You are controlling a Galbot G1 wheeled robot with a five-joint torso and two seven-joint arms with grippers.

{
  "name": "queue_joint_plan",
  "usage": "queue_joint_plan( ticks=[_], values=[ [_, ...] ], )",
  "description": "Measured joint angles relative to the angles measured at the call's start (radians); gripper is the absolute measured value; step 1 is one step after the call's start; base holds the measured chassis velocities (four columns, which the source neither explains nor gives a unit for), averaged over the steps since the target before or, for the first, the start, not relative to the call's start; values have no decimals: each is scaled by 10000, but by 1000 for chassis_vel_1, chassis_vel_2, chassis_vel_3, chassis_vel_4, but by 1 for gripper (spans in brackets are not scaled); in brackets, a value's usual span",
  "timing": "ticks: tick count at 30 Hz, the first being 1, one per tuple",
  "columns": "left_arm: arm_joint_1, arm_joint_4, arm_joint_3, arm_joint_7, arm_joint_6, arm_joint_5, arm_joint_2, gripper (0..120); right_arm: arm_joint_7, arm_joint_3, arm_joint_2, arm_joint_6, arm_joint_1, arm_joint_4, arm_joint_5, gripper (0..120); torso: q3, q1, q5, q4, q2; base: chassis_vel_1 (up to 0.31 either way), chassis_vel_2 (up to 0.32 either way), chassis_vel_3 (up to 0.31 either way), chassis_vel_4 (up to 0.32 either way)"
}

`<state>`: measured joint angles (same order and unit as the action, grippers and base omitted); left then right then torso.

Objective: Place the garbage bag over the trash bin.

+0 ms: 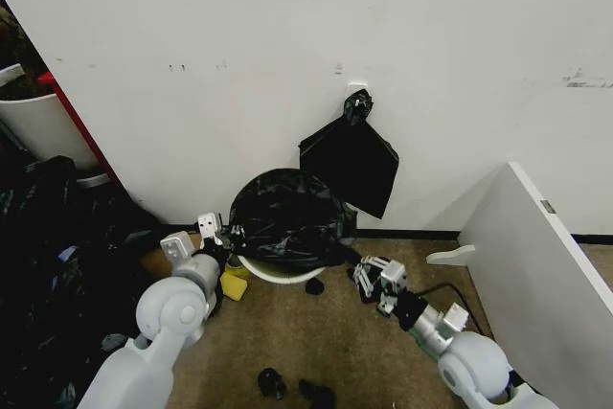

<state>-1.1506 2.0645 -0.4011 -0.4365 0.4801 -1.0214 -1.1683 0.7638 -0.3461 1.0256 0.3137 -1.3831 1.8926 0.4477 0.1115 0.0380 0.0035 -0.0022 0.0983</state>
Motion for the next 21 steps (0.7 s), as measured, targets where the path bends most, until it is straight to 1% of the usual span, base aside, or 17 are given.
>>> queue_joint_plan(
  ticks=[1, 2, 3, 5, 6, 8, 9, 12, 15, 17, 20, 21],
  values=[
    [47, 18, -80, -57, 56, -247, 10, 1, 842, -221, 30, 77, 17, -252, -125, 0, 0, 0, 0, 0, 0, 0, 0, 0, 0],
    [47, 18, -80, -57, 56, -247, 10, 1, 842, -221, 30, 77, 17, -252, -125, 0, 0, 0, 0, 0, 0, 0, 0, 0, 0],
    [81, 65, -149, -121, 112, -514, 21, 1, 1595, -406, 64, 140, 42, -519, -341, 0, 0, 0, 1, -1, 0, 0, 0, 0, 0],
    [94, 162, -232, -210, 209, -921, 24, 1, 2194, -508, 123, 266, 77, -876, -741, 0, 0, 0, 1, -1, 0, 0, 0, 0, 0],
    [95, 232, -278, -292, 291, -1240, 18, 1, 2290, -510, 159, 373, 98, -1073, -965, 0, 0, 0, 2, -1, 0, 0, 0, 0, 0],
    [102, 368, -370, -525, 488, -1933, -16, 1, 2307, -490, 239, 659, 173, -1402, -1382, 0, 0, 0, 0, 0, 0, 0, 0, 0, 0],
    [102, 368, -370, -525, 488, -1933, -16, 1, 2307, -490, 239, 659, 173, -1402, -1382, 0, 0, 0, 0, 0, 0, 0, 0, 0, 0],
    [142, 531, -478, -910, 758, -2767, -59, 1, 2141, -378, 350, 1133, 326, -1888, -2011, 0, 0, 0, 3, 0, 0, 0, 0, 0, 0],
    [124, 499, -454, -883, 743, -2658, -53, 1, 1841, -360, 450, 1385, 376, -2035, -2117, 0, 0, 0, 1, -1, 0, 0, 0, 0, 0],
    [113, 428, -420, -845, 709, -2546, -45, 1, 1642, -371, 461, 1408, 342, -1990, -1891, 0, 1, 0, 2, 1, 0, 0, 0, 0, 0],
    [124, 227, -296, -768, 609, -2320, -23, 1, 1330, -487, 407, 1605, 201, -1770, -1122, 0, 0, 0, 0, 1, 0, 0, 0, 0, 0],
    [153, 147, -242, -735, 577, -2278, -3, 1, 1260, -551, 374, 1720, 150, -1713, -1003, 4, 0, 0, 0, 1, 0, 0, 0, 0, 0]
  ],
)
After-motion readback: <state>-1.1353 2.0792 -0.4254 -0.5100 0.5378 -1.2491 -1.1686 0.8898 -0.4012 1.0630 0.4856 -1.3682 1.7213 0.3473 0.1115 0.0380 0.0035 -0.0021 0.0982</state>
